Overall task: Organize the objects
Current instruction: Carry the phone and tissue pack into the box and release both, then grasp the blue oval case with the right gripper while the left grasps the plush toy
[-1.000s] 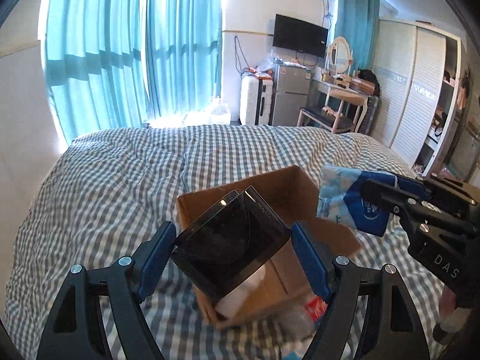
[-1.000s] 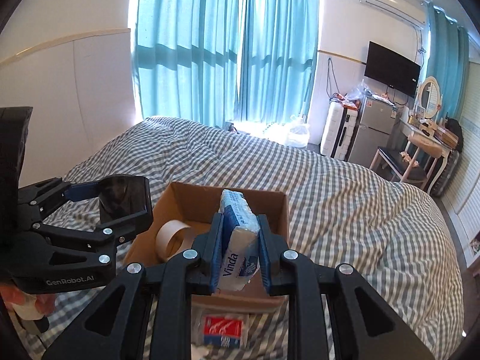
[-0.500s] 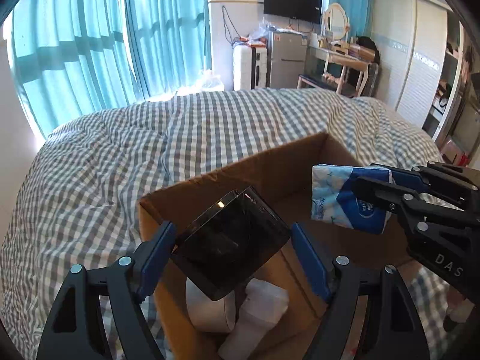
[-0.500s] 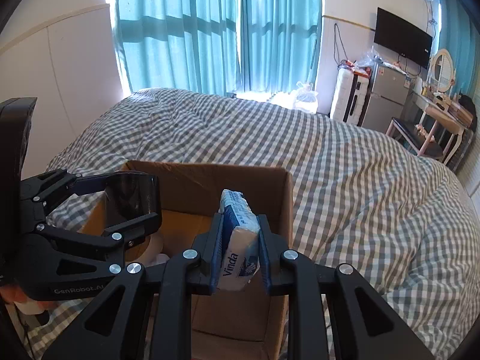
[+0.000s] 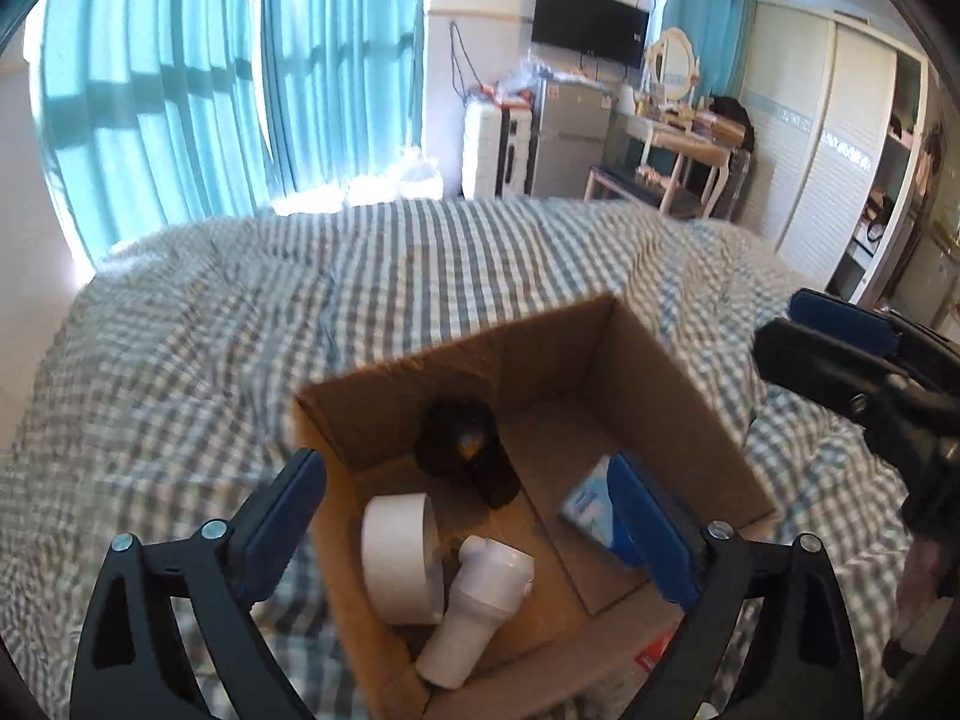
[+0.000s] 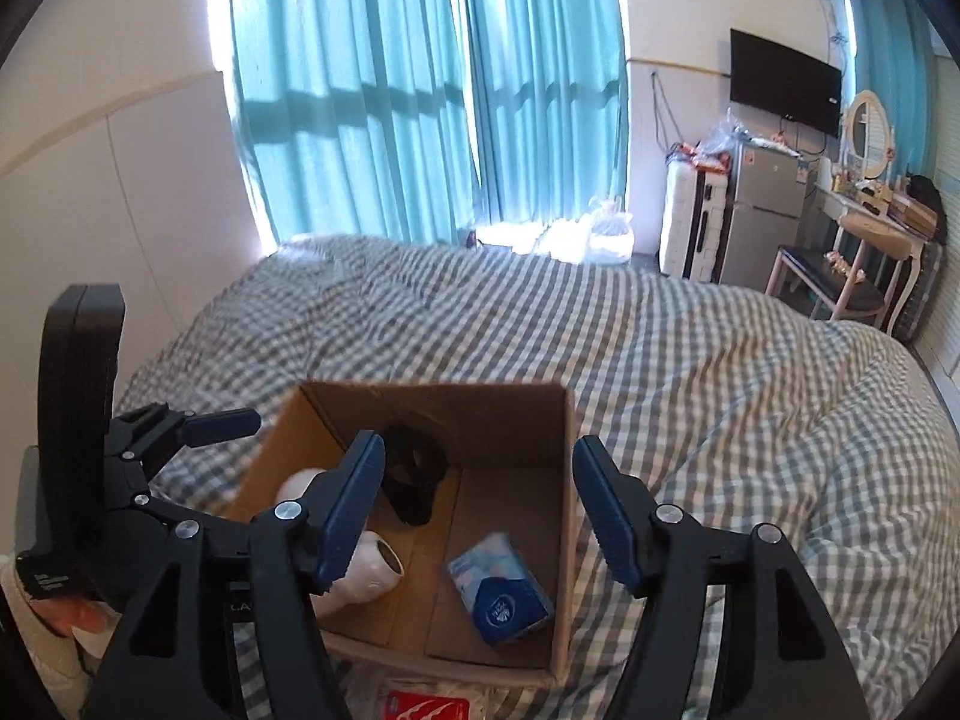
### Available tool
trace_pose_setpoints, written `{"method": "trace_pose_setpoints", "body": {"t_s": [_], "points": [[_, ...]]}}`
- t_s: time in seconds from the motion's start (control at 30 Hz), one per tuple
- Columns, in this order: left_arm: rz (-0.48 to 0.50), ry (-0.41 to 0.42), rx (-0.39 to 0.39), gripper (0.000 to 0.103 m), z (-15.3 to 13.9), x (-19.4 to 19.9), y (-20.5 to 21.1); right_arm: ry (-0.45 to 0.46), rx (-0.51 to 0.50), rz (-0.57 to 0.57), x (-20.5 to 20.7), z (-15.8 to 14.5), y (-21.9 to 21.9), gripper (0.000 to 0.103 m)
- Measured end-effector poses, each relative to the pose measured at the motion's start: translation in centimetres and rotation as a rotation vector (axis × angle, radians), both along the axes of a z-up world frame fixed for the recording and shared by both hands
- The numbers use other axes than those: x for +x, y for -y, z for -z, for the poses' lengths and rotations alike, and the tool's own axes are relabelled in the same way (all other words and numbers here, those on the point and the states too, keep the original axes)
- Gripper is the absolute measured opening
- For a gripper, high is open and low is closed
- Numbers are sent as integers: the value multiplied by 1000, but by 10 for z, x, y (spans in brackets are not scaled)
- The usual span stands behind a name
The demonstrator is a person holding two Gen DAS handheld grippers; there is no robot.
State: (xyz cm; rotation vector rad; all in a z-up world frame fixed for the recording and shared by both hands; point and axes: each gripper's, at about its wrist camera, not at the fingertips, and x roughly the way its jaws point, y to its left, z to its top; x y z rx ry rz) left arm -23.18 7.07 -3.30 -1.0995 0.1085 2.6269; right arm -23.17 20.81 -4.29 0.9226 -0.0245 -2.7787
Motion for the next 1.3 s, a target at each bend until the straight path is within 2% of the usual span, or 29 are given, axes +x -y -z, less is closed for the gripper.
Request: {"method": "trace_pose_setpoints", "body": {"t_s": [0.1, 0.2, 0.3, 0.4, 0.5, 0.63, 0.83, 0.93, 1.07, 1.1, 1.3], "points": [[-10, -71, -8, 100, -28, 21, 6, -44, 29, 15, 27, -26, -1, 70], [-15, -83, -21, 101, -48, 43, 11, -43, 52, 14, 53, -41, -1, 71], [-33, -98, -25, 101, -54, 62, 19, -36, 50, 1, 81, -40, 0, 71], [-63, -114, -31, 103, -51, 85, 28, -15, 59, 4, 103, -26, 2, 71], [-102, -107, -25, 103, -40, 104, 37, 28, 57, -17, 117, -4, 7, 71], [-147, -76, -20, 103, -11, 125, 46, 110, 78, -58, 129, 40, 19, 71], [-157, -27, -79, 103, 41, 139, 28, 272, 109, -93, 128, 113, 25, 71], [-117, 24, -117, 103, 63, 138, 18, 325, 108, -97, 125, 127, 25, 71], [-80, 50, -107, 103, 79, 140, 18, 391, 128, -113, 127, 145, 26, 71], [-79, 62, -100, 103, 82, 140, 20, 423, 132, -125, 129, 151, 28, 71], [-101, 140, -13, 103, 94, 130, 39, 470, 235, -167, 132, 168, 46, 72]]}}
